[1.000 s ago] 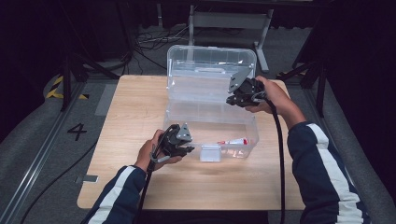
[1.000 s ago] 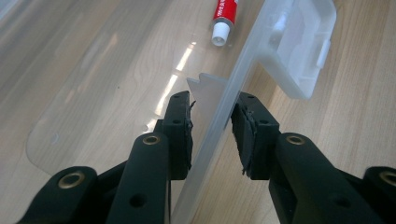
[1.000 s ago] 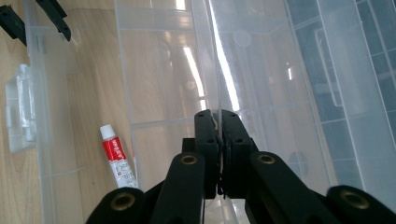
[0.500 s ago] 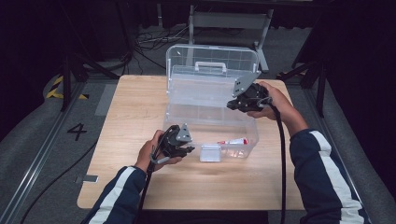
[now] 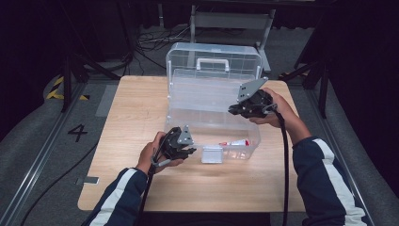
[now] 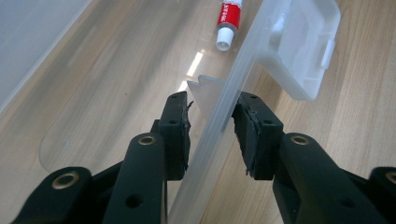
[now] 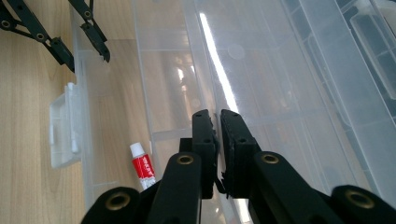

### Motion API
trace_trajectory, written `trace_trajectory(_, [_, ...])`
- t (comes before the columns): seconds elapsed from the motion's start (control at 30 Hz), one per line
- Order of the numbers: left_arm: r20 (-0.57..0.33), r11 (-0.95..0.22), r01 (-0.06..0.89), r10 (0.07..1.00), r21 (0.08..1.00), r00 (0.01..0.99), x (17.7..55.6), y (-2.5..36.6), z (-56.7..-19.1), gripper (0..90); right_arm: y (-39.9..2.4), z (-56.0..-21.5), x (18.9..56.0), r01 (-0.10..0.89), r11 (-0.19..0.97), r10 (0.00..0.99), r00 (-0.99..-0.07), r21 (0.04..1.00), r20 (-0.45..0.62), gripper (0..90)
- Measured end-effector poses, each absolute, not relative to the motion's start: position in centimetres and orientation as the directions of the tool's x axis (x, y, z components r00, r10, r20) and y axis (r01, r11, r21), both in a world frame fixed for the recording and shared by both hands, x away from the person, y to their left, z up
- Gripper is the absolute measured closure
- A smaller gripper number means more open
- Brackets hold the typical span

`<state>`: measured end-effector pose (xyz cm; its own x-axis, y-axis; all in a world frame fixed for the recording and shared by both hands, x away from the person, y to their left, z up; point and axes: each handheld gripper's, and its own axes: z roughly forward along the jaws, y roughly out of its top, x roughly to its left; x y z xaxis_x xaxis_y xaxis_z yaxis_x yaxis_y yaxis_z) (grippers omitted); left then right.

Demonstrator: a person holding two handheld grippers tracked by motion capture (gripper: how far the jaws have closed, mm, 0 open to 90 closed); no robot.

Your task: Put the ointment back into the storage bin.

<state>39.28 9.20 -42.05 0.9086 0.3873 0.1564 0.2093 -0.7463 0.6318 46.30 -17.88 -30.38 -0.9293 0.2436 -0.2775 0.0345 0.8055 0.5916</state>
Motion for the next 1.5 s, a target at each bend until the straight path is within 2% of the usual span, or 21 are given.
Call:
trace_trajectory(0.9, [0.174,-0.737,0.194,0.391,0.647,0.904,39.0,9.3,-42.2,64.6,-19.5,-32.9,45.1,0.076,0.619,0.359,-0.913,0.782,-0.195,79.7])
trace_trajectory(1.27, [0.165,-0.732,0.196,0.390,0.653,0.906,39.1,9.4,-42.2,64.8,-20.1,-33.9,44.4,0.118,0.538,0.416,-0.899,0.835,-0.141,77.5])
trace_trajectory(1.5, [0.162,-0.725,0.197,0.394,0.660,0.904,39.1,9.4,-42.2,64.5,-20.2,-34.2,43.9,0.116,0.543,0.413,-0.900,0.832,-0.143,77.3])
